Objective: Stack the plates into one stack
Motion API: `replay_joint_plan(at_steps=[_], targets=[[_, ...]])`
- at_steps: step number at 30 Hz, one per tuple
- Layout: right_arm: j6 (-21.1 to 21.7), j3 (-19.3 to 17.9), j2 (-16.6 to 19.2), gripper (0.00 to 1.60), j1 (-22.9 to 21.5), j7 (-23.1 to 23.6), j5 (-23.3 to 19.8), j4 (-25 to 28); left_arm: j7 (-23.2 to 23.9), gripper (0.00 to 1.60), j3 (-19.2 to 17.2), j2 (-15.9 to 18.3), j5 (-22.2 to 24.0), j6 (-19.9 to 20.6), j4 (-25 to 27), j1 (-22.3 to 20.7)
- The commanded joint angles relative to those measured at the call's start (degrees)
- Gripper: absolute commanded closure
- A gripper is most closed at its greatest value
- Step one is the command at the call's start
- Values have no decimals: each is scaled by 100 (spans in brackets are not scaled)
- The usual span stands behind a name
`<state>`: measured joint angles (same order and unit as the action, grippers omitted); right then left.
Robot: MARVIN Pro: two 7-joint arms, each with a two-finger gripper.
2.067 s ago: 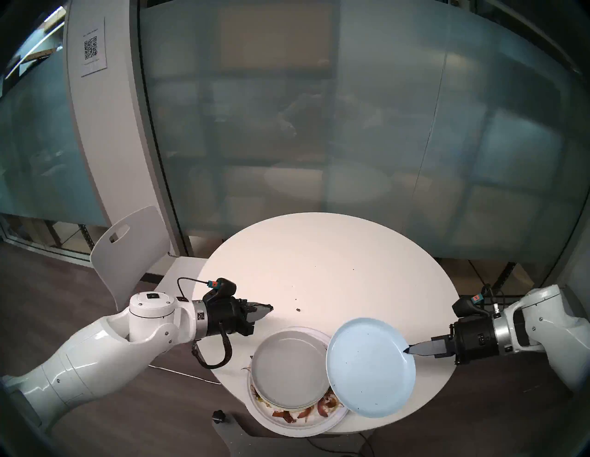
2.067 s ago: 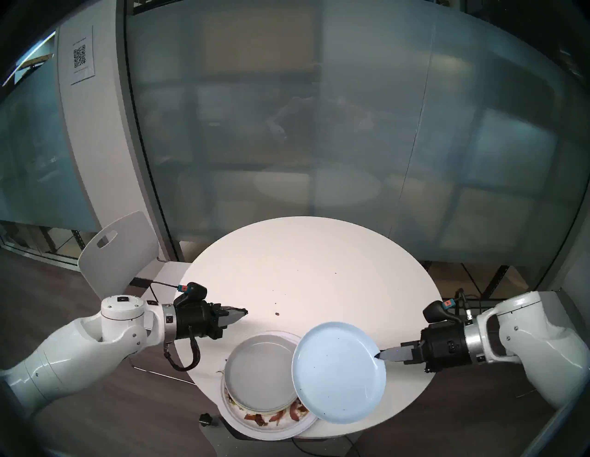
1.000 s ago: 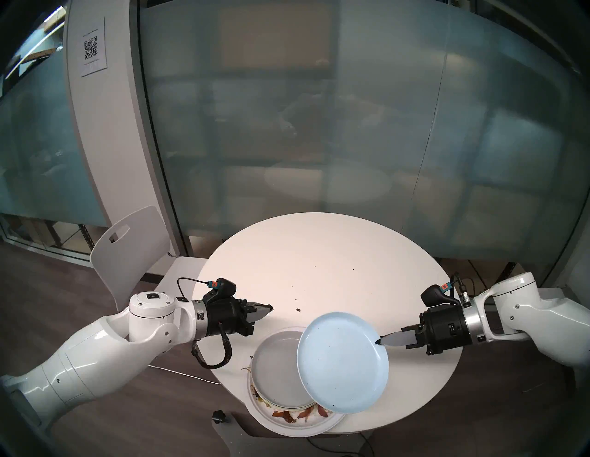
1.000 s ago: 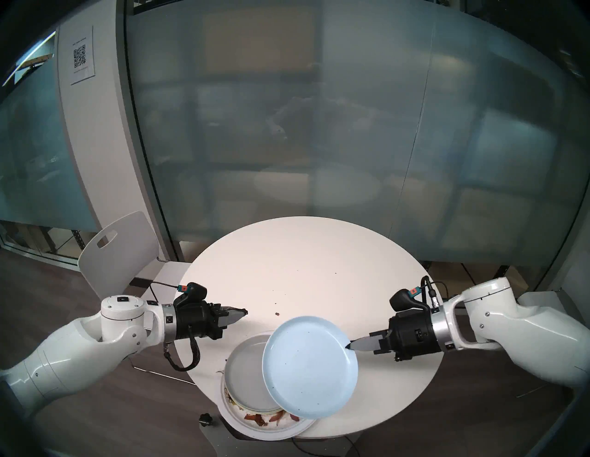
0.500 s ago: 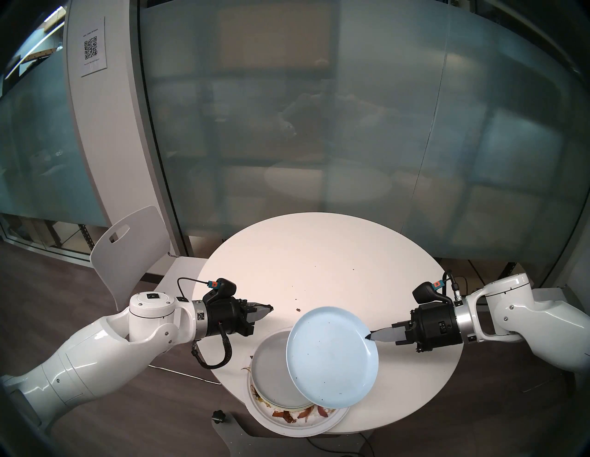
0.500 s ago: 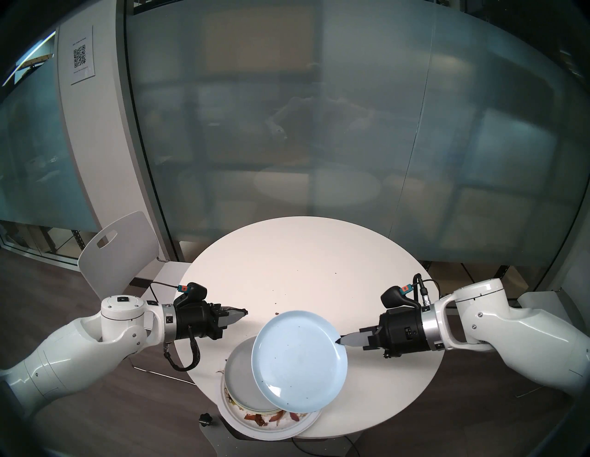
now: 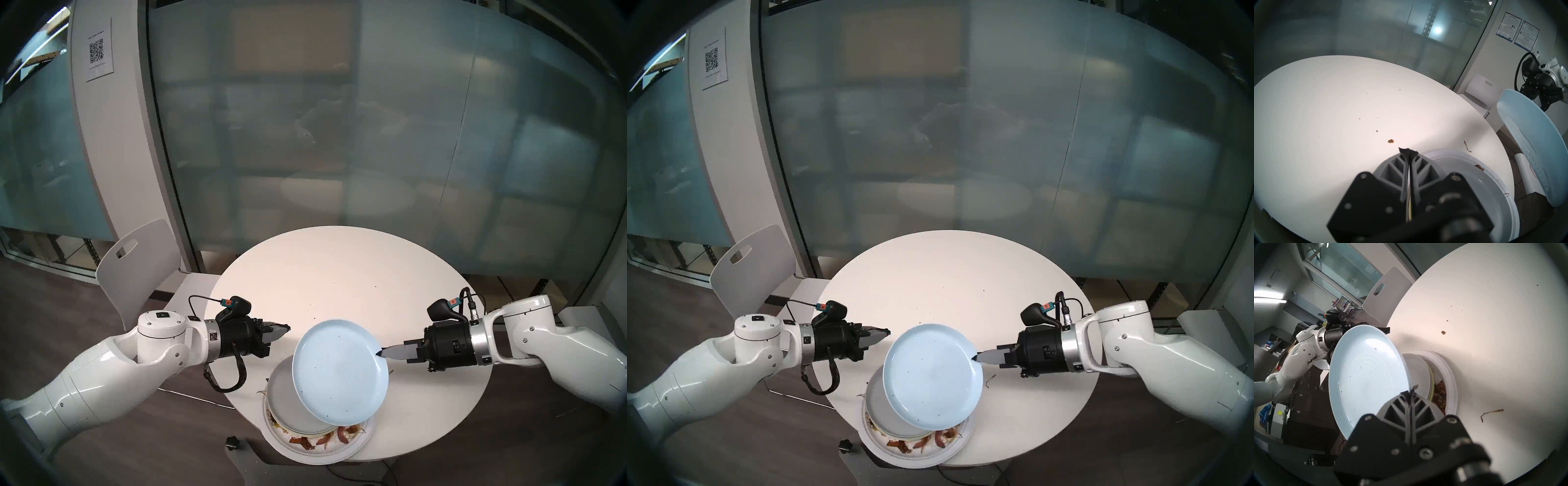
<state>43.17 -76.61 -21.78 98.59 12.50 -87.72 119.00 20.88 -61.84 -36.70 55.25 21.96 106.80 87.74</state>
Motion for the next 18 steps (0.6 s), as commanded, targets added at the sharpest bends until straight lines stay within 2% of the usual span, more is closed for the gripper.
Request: replay_joint_plan(at_steps=[1,7,11,12,15,16,18], targets=[[170,288,-578,160,-625,-87,143,-94,5,128,-41,-8,10,-24,58,-44],[344,611,-930,160,-935,-201,307,-289,5,128,-38,-7,10,-24,57,-46],[570,916,-1347,160,-1323,-313,470,-527,5,128,-36,-7,10,-24,56,-48],[544,878,-1262,160,-1212,-306,477,-496,5,128,-36,-7,10,-24,56,-48],[722,1046,-1583,160,-1501,-375,581,-686,5,128,-35,-6,11,-24,56,-49],[729,1032,-1543,160,-1453,-369,592,-677,5,128,-35,-6,11,-24,57,-50],[872,1145,-1753,160,-1641,-408,662,-814,5,128,-35,-6,11,-25,57,-50]])
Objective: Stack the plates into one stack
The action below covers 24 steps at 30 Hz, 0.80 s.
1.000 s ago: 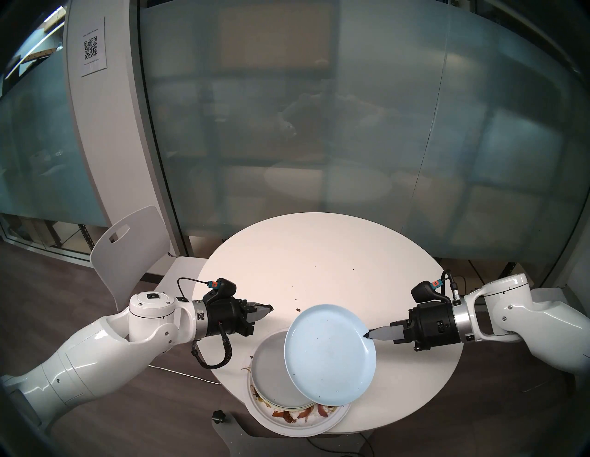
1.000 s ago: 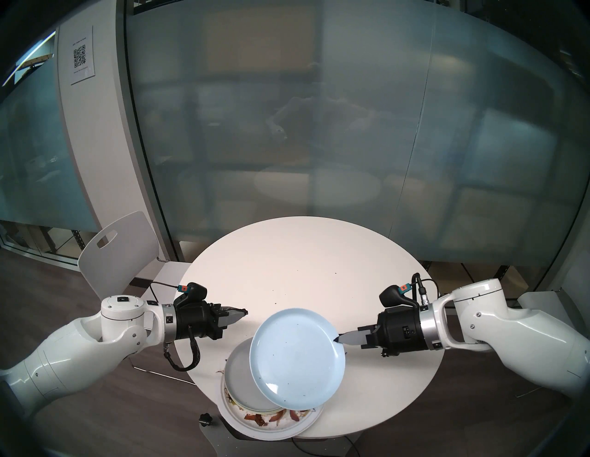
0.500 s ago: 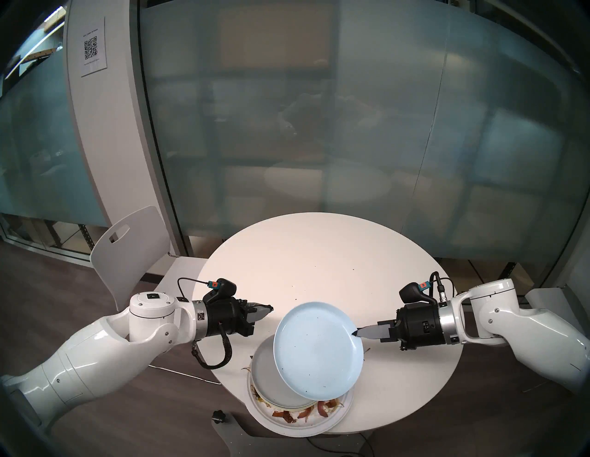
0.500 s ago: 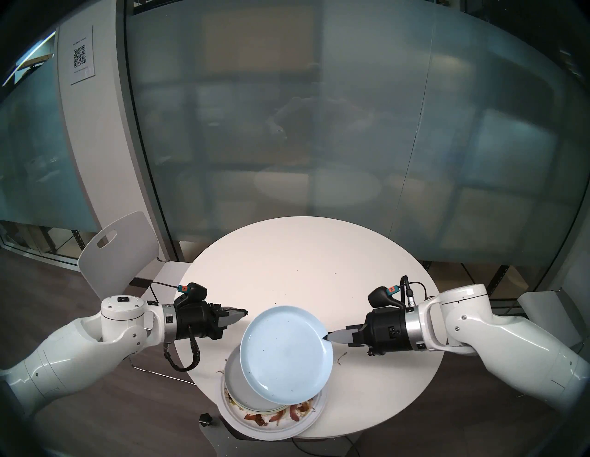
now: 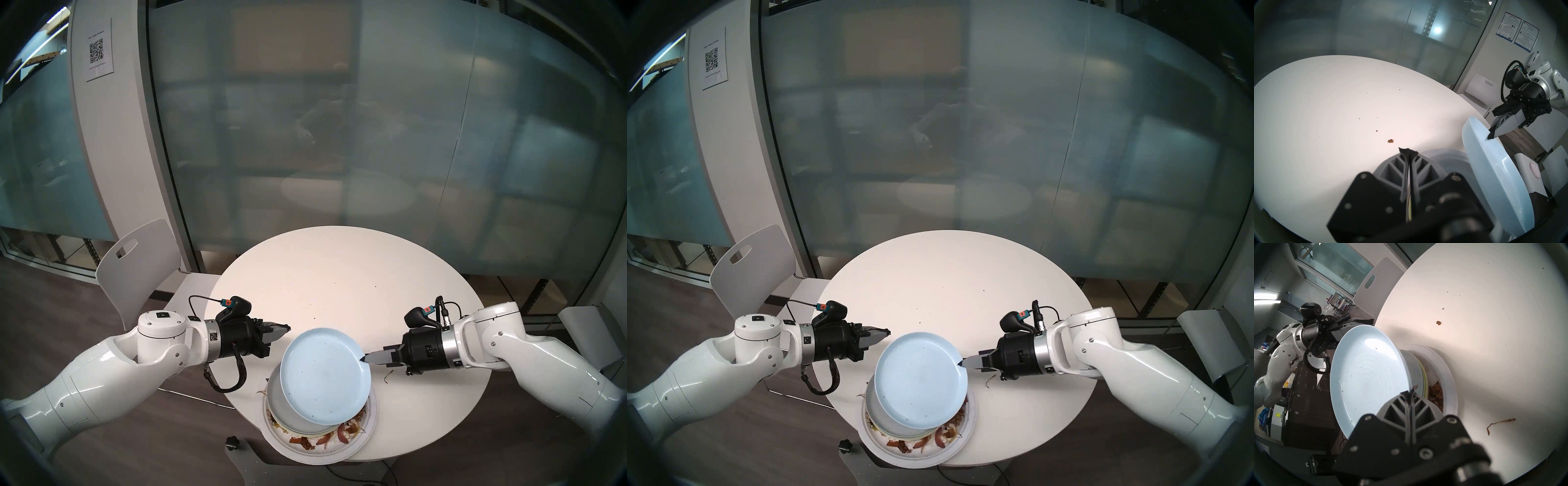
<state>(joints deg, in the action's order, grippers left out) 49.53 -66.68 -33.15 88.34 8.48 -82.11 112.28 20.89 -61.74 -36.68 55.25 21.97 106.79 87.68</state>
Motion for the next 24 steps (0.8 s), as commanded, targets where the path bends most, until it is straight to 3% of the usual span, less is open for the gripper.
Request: replay_joint_plan(at_steps=[1,5,13,19,24], targets=[[274,166,-627,160,-618,-8,123,-158,4,128,-44,-7,11,-26,59,-44],[547,312,-927,160,-886,-62,268,-396,4,128,-45,-6,13,-29,62,-45],[547,643,-1286,160,-1280,-43,578,-800,2,128,-47,-3,16,-32,68,-43],[547,952,-1213,160,-1562,135,755,-977,0,128,-50,-1,18,-35,72,-41],[547,1214,-910,160,-1876,431,771,-1021,-3,128,-51,1,20,-36,75,-39]])
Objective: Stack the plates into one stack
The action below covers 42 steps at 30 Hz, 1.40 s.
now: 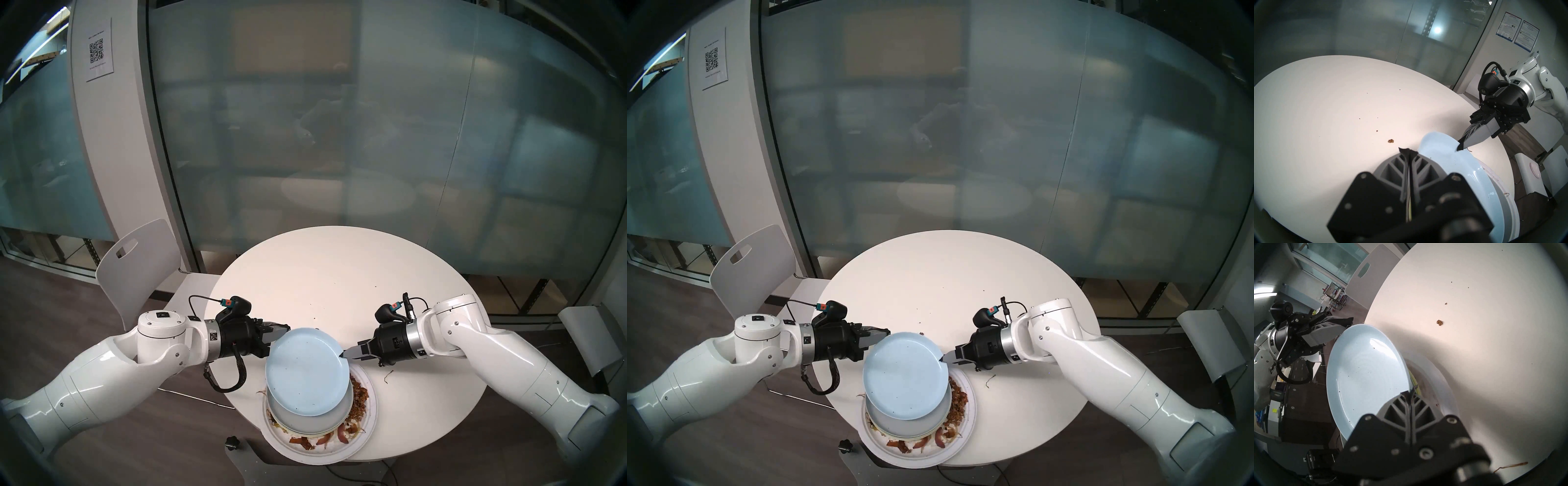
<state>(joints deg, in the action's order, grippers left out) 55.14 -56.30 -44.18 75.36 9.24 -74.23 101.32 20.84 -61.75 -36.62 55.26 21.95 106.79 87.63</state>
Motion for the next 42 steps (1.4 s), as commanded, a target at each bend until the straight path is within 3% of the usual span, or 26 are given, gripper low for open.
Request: replay_joint_plan(at_steps=[1,9,10,13,14,15,22,23,25,27,33,42], targets=[[-14,228,282,160,-630,418,-11,97,2,128,-51,-6,19,-34,75,-34],[-14,692,730,160,-1116,907,-26,167,1,128,-51,-5,21,-35,76,-34],[-14,607,733,160,-1020,944,3,207,0,128,-51,-5,21,-35,76,-33],[-14,939,873,160,-1337,1158,-5,156,0,128,-51,-4,23,-36,77,-33],[-14,832,859,160,-1207,1185,31,193,0,128,-51,-3,23,-36,78,-33],[-14,1080,918,160,-1437,1280,3,128,0,128,-52,-3,23,-37,78,-32],[-14,1698,993,160,-1894,1650,119,-61,-2,128,-53,-2,26,-39,81,-30],[-14,1515,944,160,-1691,1670,190,-43,-2,128,-53,-1,26,-39,81,-30],[-14,1911,973,160,-2060,1776,195,-180,-2,128,-54,-1,27,-40,82,-30],[-14,1853,900,160,-1991,1839,312,-252,-3,128,-54,-1,27,-41,83,-29],[-14,2206,771,160,-2389,2140,505,-557,-4,128,-55,1,29,-42,84,-28],[-14,2419,469,160,-2827,2581,717,-938,-4,128,-53,1,30,-41,82,-30]])
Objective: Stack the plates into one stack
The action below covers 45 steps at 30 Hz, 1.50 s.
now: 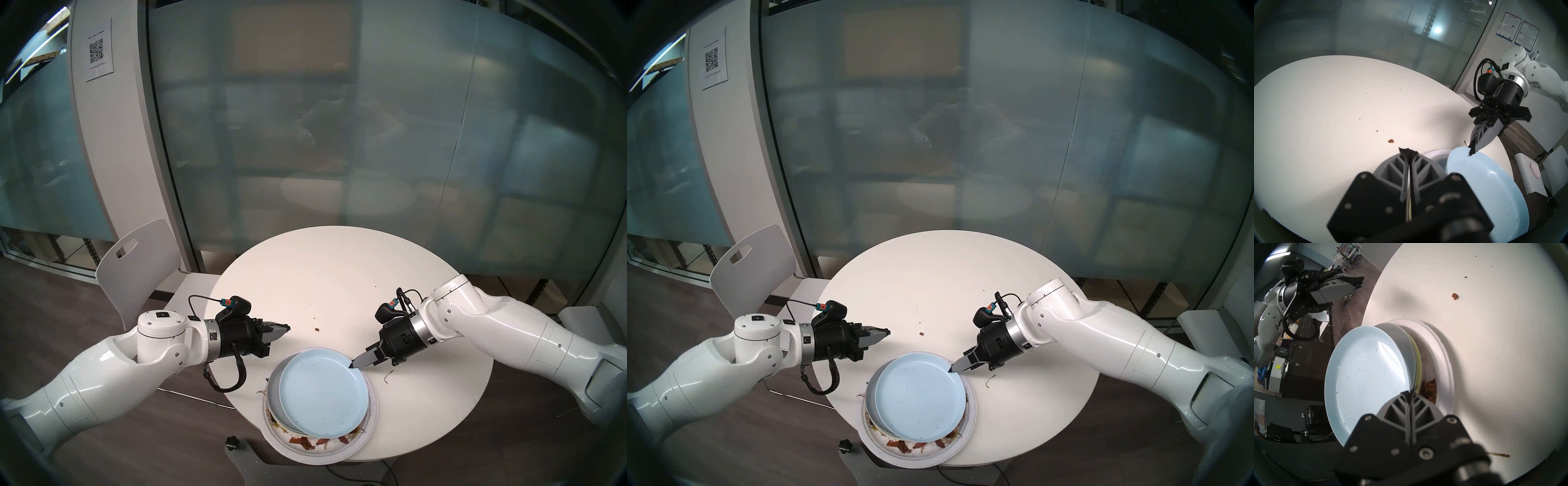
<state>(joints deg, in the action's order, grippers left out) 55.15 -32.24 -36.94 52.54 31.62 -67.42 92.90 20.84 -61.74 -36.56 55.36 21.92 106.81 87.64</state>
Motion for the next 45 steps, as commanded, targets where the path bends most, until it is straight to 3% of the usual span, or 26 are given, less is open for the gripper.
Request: replay_joint_plan(at_steps=[1,11,17,29,40,45], targets=[[-15,107,-263,160,-665,411,40,-128,-3,128,-53,-5,19,-38,80,-30],[-15,495,-344,160,-1108,930,314,-265,-6,128,-55,-4,22,-41,83,-28],[-15,1065,-507,160,-1567,1401,511,-563,-10,128,-57,-1,26,-45,87,-24],[-15,1683,-825,160,-2141,2017,716,-1081,-17,128,-58,2,32,-50,92,-20],[-15,2129,-1154,160,-2560,2164,618,-1335,-19,128,-56,5,36,-52,92,-21],[-15,2142,-1277,160,-2686,2148,483,-1360,-18,128,-53,5,37,-51,91,-24]])
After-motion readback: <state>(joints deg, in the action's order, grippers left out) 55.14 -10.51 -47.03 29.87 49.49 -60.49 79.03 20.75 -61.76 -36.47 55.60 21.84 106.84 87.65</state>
